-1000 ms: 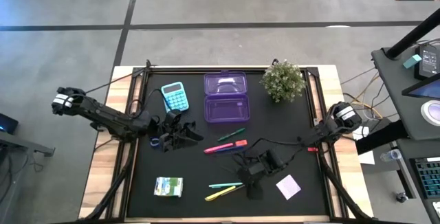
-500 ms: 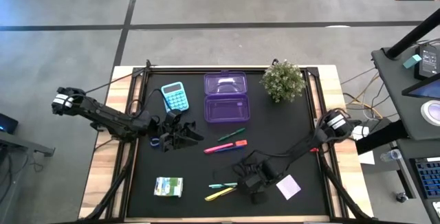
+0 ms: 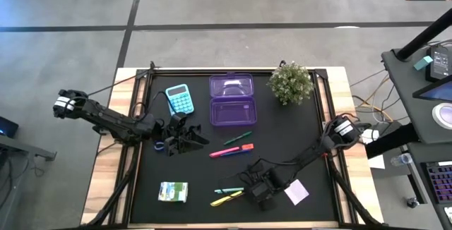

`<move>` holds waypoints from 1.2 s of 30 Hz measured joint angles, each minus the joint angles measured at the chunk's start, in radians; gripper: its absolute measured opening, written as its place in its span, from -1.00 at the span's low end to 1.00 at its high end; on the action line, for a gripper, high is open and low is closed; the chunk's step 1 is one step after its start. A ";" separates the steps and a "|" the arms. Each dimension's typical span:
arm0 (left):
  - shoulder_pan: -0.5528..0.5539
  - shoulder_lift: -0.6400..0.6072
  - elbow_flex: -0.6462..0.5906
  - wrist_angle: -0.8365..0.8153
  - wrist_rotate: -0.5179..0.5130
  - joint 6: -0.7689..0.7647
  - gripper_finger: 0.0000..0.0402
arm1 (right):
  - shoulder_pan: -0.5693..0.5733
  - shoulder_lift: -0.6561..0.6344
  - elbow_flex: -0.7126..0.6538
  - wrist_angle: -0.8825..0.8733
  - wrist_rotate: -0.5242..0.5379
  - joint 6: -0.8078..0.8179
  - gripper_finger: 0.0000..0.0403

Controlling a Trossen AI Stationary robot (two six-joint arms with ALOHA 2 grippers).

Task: Pack school essentials
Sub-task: Put the blue pencil into the purple supply box

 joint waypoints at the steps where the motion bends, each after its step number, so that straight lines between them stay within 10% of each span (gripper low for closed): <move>1: 0.000 0.000 0.000 -0.001 0.000 0.000 -0.14 | 0.005 0.000 0.000 -0.001 0.002 -0.009 -0.80; 23: 0.001 0.000 -0.001 0.041 -0.027 0.000 -0.14 | 0.021 -0.229 -0.002 -0.124 -0.029 -0.009 -0.96; 36: 0.001 0.000 0.004 0.178 -0.026 0.029 -0.14 | -0.333 -0.339 0.000 -0.098 0.187 -0.069 -0.96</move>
